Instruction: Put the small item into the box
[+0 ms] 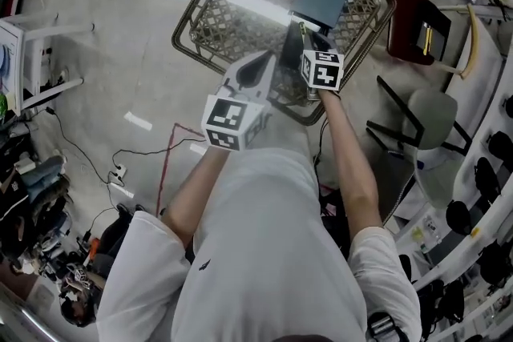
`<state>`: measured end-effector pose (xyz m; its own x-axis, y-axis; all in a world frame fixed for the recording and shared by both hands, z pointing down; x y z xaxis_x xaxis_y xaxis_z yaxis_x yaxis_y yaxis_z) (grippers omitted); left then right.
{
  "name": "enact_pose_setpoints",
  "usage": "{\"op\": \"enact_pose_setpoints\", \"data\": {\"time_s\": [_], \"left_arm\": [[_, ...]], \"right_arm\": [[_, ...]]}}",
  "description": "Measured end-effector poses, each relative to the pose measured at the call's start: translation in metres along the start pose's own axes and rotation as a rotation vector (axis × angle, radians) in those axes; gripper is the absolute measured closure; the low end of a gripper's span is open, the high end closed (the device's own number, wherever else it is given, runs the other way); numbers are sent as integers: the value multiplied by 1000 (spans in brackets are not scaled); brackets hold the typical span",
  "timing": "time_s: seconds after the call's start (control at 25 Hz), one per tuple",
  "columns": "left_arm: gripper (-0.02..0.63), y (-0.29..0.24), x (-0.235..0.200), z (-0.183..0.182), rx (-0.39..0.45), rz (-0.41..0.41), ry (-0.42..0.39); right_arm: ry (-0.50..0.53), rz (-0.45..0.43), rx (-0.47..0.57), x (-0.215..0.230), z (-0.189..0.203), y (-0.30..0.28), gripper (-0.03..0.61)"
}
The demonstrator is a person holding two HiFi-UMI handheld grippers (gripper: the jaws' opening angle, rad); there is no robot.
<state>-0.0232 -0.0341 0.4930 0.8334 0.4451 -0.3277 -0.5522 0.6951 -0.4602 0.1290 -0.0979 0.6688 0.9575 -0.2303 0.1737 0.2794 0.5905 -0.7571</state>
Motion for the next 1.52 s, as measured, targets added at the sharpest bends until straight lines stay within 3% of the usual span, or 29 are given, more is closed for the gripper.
{"op": "enact_pose_setpoints", "data": {"time_s": [0.44, 0.72, 1.08, 1.52], "left_arm": [[612, 31, 7, -29, 44, 37, -33], [612, 49, 9, -45, 57, 45, -41], [612, 80, 8, -67, 132, 53, -44], [612, 109, 20, -89, 194, 87, -88]], "right_arm": [[-91, -42, 174, -25, -40, 94, 545], [-47, -38, 314, -45, -72, 160, 545], [-21, -30, 452, -59, -103, 233, 545], [16, 3, 589, -75, -117, 303, 545]]}}
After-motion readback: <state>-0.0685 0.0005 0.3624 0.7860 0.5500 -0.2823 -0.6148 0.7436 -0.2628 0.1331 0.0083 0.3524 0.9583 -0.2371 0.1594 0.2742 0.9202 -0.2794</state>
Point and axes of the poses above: the fingertips, and each gripper's own axes: y backward along the fingers, x to its right, z out of its underside, the point moved 5 cm from there along y, backward along the fingers, and after that the axes turned 2 degrees about -y, right-handed, at the moved point
